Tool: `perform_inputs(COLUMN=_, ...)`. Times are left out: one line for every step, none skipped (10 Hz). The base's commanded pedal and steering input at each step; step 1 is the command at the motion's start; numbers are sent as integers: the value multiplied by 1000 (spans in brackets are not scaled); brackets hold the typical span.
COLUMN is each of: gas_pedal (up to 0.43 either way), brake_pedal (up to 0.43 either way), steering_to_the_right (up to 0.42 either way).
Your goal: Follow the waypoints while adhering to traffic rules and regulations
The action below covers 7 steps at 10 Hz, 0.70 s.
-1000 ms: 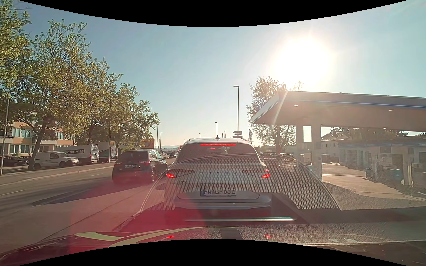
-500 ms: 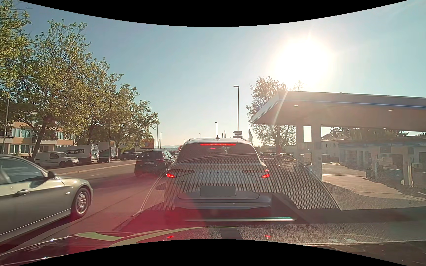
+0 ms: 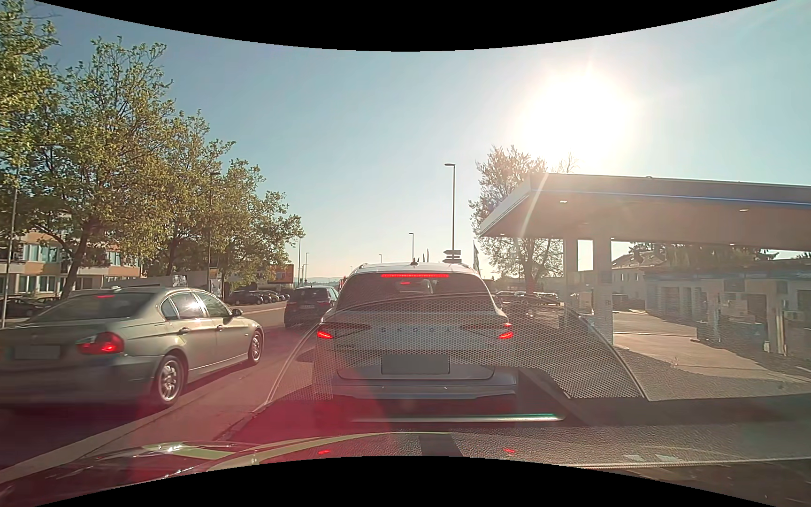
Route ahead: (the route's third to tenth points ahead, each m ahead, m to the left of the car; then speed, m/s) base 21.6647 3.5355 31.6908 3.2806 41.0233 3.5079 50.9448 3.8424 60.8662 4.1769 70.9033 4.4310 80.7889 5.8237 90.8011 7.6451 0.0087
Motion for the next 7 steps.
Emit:
perform_inputs(gas_pedal=0, brake_pedal=244, steering_to_the_right=-7)
perform_inputs(gas_pedal=0, brake_pedal=244, steering_to_the_right=-7)
perform_inputs(gas_pedal=0, brake_pedal=244, steering_to_the_right=-8)
perform_inputs(gas_pedal=0, brake_pedal=244, steering_to_the_right=-7)
perform_inputs(gas_pedal=0, brake_pedal=244, steering_to_the_right=-7)
perform_inputs(gas_pedal=0, brake_pedal=250, steering_to_the_right=-7)
perform_inputs(gas_pedal=0, brake_pedal=244, steering_to_the_right=-7)
